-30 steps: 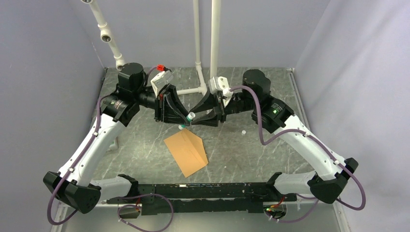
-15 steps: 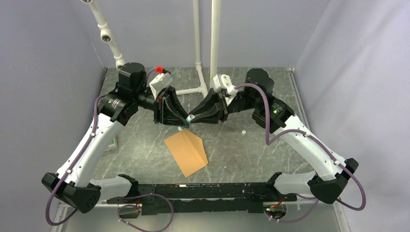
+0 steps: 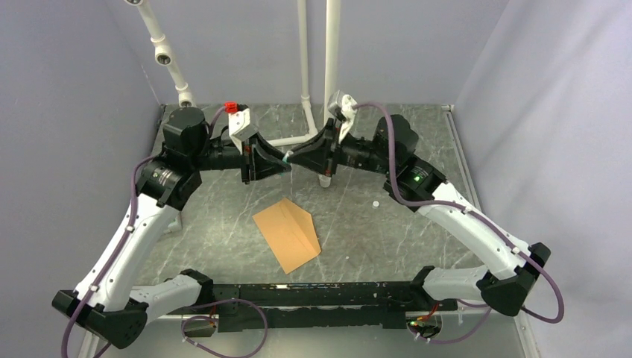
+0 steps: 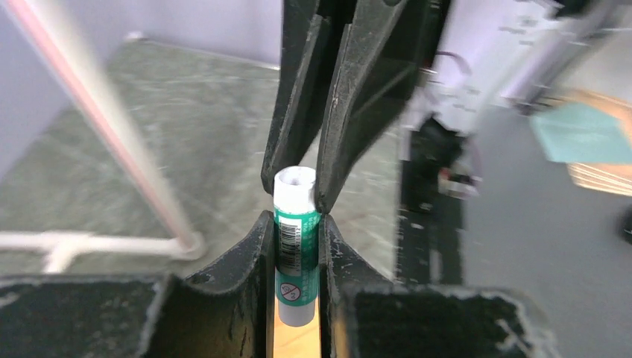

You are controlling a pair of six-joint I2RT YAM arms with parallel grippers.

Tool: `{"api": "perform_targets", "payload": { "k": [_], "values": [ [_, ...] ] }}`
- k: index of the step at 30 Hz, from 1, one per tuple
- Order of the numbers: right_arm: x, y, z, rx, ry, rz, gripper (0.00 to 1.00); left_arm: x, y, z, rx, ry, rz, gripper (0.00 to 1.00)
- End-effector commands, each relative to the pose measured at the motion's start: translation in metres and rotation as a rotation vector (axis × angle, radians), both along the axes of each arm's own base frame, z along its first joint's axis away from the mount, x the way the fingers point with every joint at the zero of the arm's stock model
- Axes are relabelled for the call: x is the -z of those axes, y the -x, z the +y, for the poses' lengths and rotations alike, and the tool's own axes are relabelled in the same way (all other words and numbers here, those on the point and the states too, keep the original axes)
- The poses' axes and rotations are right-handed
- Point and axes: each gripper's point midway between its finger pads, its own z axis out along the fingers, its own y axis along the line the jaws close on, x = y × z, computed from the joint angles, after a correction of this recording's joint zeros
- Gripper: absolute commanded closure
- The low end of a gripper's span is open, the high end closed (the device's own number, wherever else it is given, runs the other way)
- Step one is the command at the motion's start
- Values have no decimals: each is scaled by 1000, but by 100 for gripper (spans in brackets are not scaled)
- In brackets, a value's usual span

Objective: Place the letter into the envelope and seal it

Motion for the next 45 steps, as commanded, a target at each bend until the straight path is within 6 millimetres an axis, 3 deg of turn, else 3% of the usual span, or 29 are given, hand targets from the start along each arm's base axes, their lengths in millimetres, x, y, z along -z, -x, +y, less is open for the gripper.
{"api": "perform_targets", "payload": {
  "k": [1, 3, 6, 8, 11, 15, 17, 21, 26, 33, 45],
  "values": [
    [-39, -78, -13, 552, -260, 294, 100, 9, -60, 12, -310, -33, -107, 98],
    [-30, -92, -18, 718, -281, 475, 100, 14, -58, 11, -293, -54, -91, 98],
    [-49, -86, -8, 682, -326, 539, 100, 17, -49, 7, -237, -60, -55, 98],
    [-58, -76, -1, 597, -322, 483, 100, 16, -39, 4, -186, -52, -34, 98],
    [-49, -48, 7, 417, -233, 291, 80, 16, -24, 1, -104, -52, 0, 97],
    [-41, 6, 3, 140, -153, -64, 39, 18, 5, -2, 64, -54, 78, 98],
    [-35, 29, -2, 23, -97, -190, 29, 16, 17, -4, 145, -44, 103, 98],
    [-21, 60, -8, -162, -13, -354, 30, 10, 33, -4, 255, -19, 126, 97],
    [-4, 81, -12, -372, 85, -394, 40, -1, 50, -2, 378, 27, 135, 98],
    [4, 78, -9, -417, 134, -411, 52, -4, 60, 1, 437, 45, 149, 98],
    [1, 71, -5, -382, 111, -412, 46, -7, 72, 6, 487, 61, 156, 98]
  ]
}}
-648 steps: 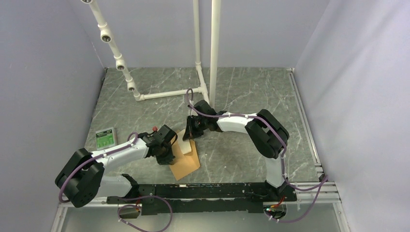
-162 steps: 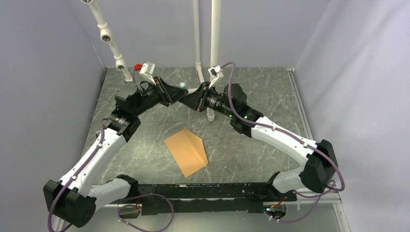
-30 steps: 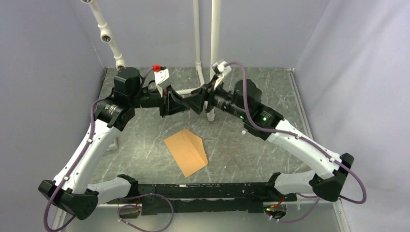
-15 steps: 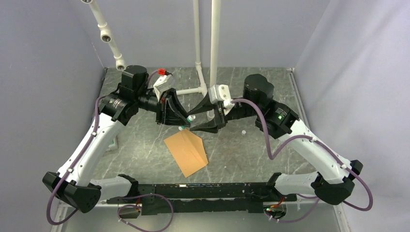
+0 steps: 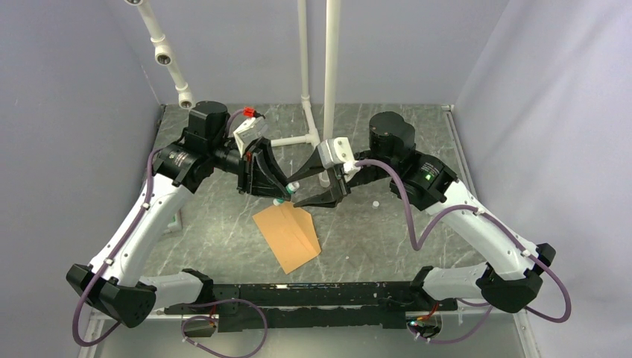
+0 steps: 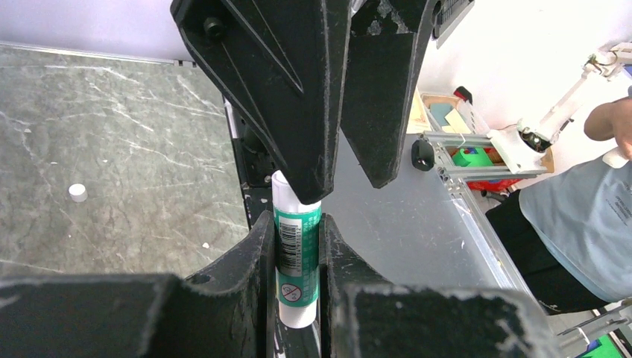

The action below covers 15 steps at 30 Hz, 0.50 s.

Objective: Place the letter into the envelope and seal it

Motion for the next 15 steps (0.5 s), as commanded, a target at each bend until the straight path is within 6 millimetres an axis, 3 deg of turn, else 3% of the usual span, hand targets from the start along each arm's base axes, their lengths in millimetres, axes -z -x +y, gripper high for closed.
{"api": "perform_targets", "payload": {
  "k": [1, 8, 15],
  "values": [
    [-9, -2, 0, 10, -36, -1, 46, -19, 19, 7, 89, 69, -54, 97],
    [-7, -1, 4, -11, -33, 15, 56, -23, 19, 7, 84, 74, -73, 98],
    [1, -3, 4, -1, -13, 29, 54, -25, 20, 7, 90, 79, -76, 98]
  ]
}}
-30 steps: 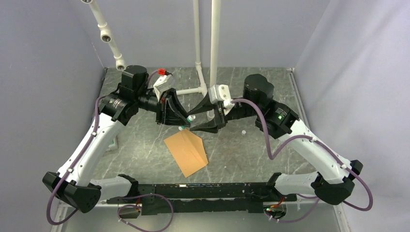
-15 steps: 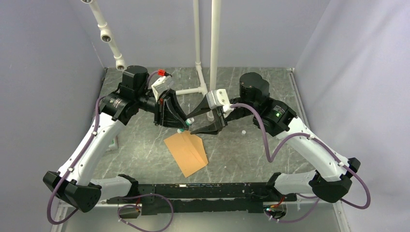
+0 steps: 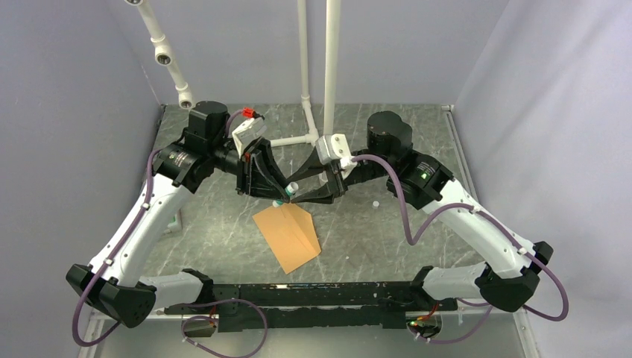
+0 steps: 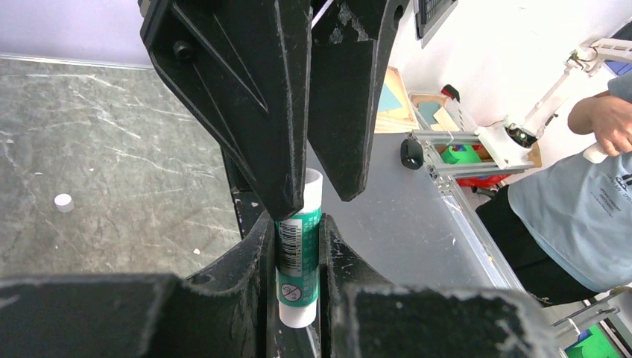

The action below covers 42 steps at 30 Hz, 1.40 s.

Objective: Place the letter into the envelope and seal it

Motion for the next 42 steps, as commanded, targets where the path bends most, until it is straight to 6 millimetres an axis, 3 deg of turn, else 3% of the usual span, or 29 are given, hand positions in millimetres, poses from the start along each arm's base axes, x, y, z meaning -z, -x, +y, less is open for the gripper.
{"api": "perform_targets", "payload": {
  "k": [1, 5, 7, 8, 9, 14, 18, 21, 22, 24, 25, 29, 32, 35, 39, 42],
  "values": [
    [0, -1, 1, -2, -9, 4, 54, -22, 13, 5, 54, 64, -82, 98],
    [-6, -10, 4, 58, -42, 23, 67, -19, 9, 4, 30, 54, -88, 97],
    [-15, -14, 6, 85, -80, 36, 82, -16, 2, 2, -9, 38, -99, 98],
    [-18, -18, 8, 108, -95, 51, 96, -13, -3, 0, -44, 23, -107, 98],
    [-20, -23, 10, 136, -113, 79, 100, -9, -13, -2, -102, 0, -122, 98],
    [-42, -46, 16, 283, -250, 295, 100, 11, -67, -3, -408, -102, -203, 97],
    [-51, -93, 18, 532, -352, 586, 100, 24, -110, 8, -656, -147, -274, 98],
    [-35, -153, 2, 896, -438, 889, 100, 22, -132, 16, -784, -132, -335, 97],
    [-13, -166, -6, 1033, -401, 985, 100, 21, -137, 17, -812, -124, -348, 97],
    [-10, -179, -13, 1128, -450, 1067, 100, 16, -139, 17, -825, -92, -359, 98],
    [-12, -180, -13, 1118, -475, 1082, 97, 15, -137, 15, -809, -85, -360, 98],
    [-38, -159, -4, 918, -515, 971, 42, 15, -115, 6, -665, -110, -310, 97],
    [-51, -133, -13, 740, -564, 785, 21, 13, -93, 1, -539, -112, -266, 98],
    [-48, -105, -28, 574, -590, 531, 18, 12, -69, -3, -395, -104, -215, 98],
    [-30, -51, -24, 217, -369, 253, 30, 5, -41, -6, -214, -64, -139, 97],
    [-16, -34, -22, 99, -225, 170, 39, -1, -23, -5, -98, -26, -106, 98]
  ]
}}
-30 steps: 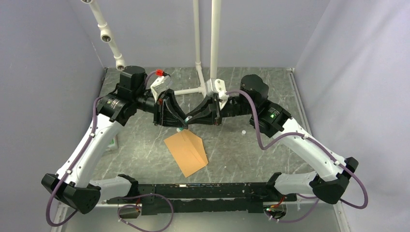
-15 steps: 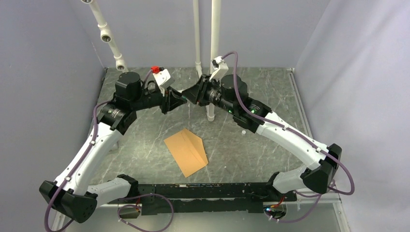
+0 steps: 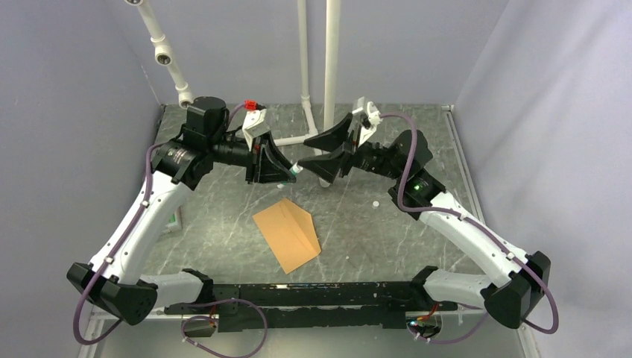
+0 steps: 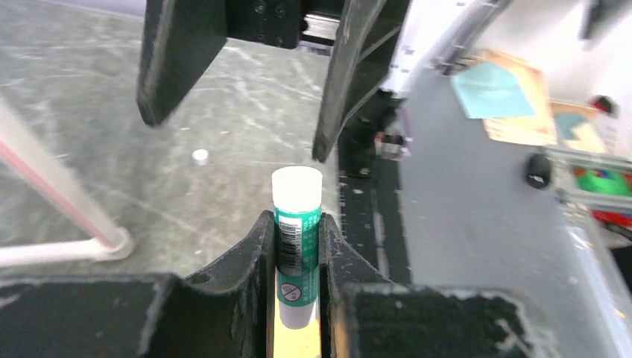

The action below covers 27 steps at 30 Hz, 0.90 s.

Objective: Place the letter into the envelope and seal it

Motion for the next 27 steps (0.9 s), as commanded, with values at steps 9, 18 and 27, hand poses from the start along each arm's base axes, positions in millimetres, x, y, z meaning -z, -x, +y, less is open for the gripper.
{"api": "perform_targets", "payload": {
  "k": [9, 18, 27],
  "values": [
    [-9, 86, 3, -587, 196, -443, 60, -19, 48, 2, 287, 96, 59, 98],
    [1, 81, 6, -605, 228, -429, 56, -22, 49, 3, 290, 98, 56, 98],
    [-2, 68, 13, -544, 210, -419, 42, -22, 50, 3, 294, 99, 57, 97]
  ]
}}
